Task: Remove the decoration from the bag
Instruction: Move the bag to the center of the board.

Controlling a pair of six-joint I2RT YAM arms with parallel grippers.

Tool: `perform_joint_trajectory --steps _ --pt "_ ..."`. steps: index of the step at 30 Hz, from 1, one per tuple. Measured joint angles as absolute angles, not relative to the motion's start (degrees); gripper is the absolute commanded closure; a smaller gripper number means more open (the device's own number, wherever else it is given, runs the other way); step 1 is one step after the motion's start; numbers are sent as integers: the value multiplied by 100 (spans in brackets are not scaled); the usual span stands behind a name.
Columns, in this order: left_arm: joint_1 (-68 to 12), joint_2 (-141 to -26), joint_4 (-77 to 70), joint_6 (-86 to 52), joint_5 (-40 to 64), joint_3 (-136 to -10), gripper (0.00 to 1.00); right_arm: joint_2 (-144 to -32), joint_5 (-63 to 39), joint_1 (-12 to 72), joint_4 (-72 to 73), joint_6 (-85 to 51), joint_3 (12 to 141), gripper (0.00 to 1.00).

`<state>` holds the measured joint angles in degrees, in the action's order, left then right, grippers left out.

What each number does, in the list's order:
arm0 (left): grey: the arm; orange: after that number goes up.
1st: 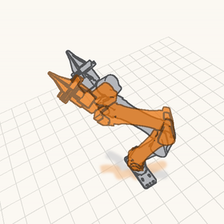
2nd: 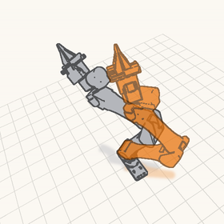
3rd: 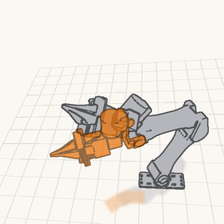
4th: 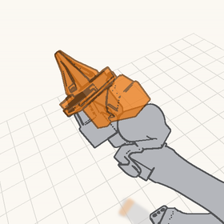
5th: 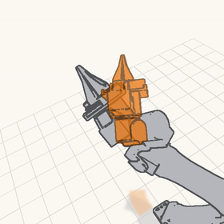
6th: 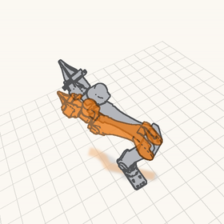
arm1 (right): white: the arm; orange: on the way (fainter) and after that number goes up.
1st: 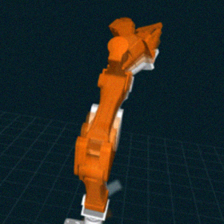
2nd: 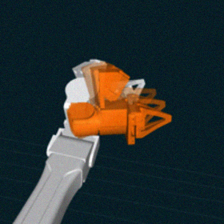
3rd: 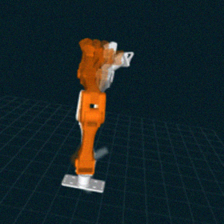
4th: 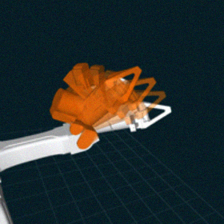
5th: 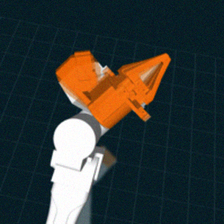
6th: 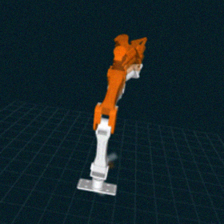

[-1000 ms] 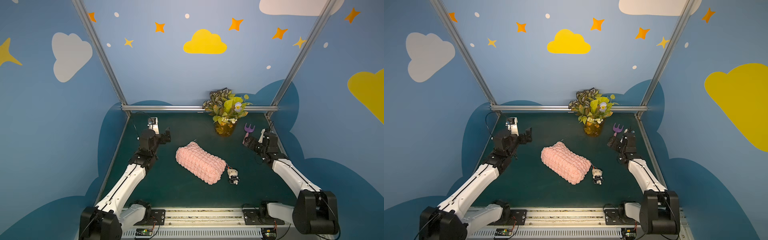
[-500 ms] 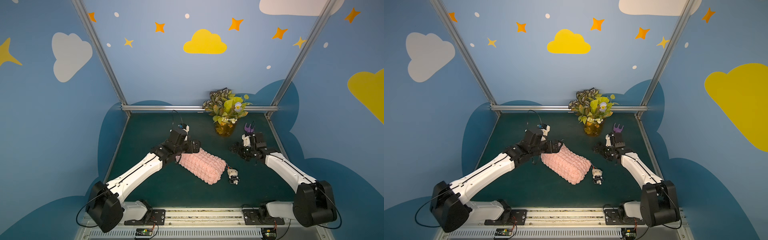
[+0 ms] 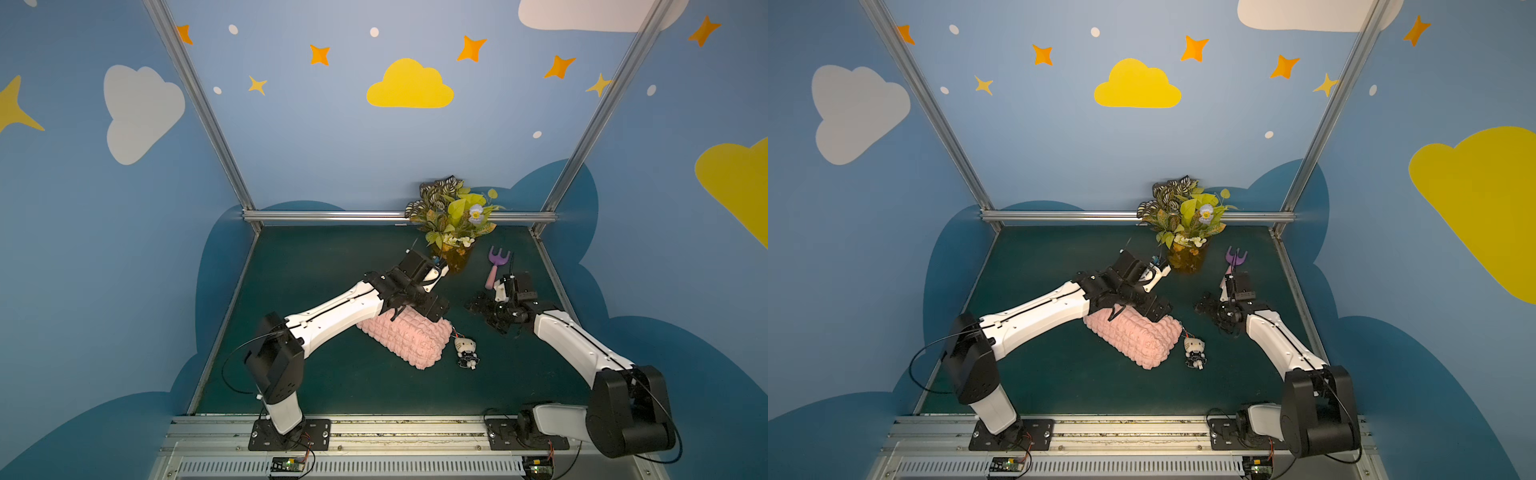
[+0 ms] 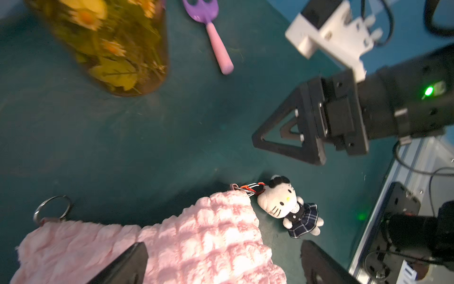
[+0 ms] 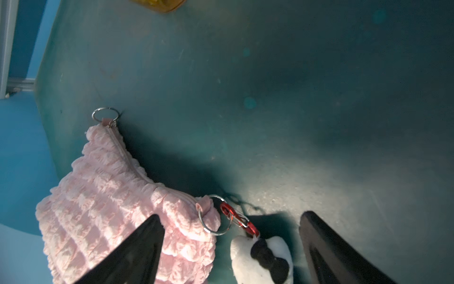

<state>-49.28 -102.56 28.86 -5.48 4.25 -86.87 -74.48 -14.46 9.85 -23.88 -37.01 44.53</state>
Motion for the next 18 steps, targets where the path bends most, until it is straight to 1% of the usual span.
perform_joint_trajectory --steps 3,4,9,13,18 --pt "-5179 -10672 3116 -283 287 -9026 0 -7404 -1455 888 -2484 -3542 4442 27" --pt "-5236 -10748 3153 -239 274 -9078 0 -7404 -1474 882 -2508 -3492 4442 32" --pt "-5325 -10840 3332 -176 202 -9115 0 -7507 -1649 1041 -2606 -3114 4449 52" --pt "-5290 -10753 3177 -224 78 -8809 0 -7839 -1741 1361 -2652 -2899 4480 56" --pt "-5273 -10604 2993 -327 -62 -8178 0 -8230 -1778 1726 -2655 -2766 4480 58"
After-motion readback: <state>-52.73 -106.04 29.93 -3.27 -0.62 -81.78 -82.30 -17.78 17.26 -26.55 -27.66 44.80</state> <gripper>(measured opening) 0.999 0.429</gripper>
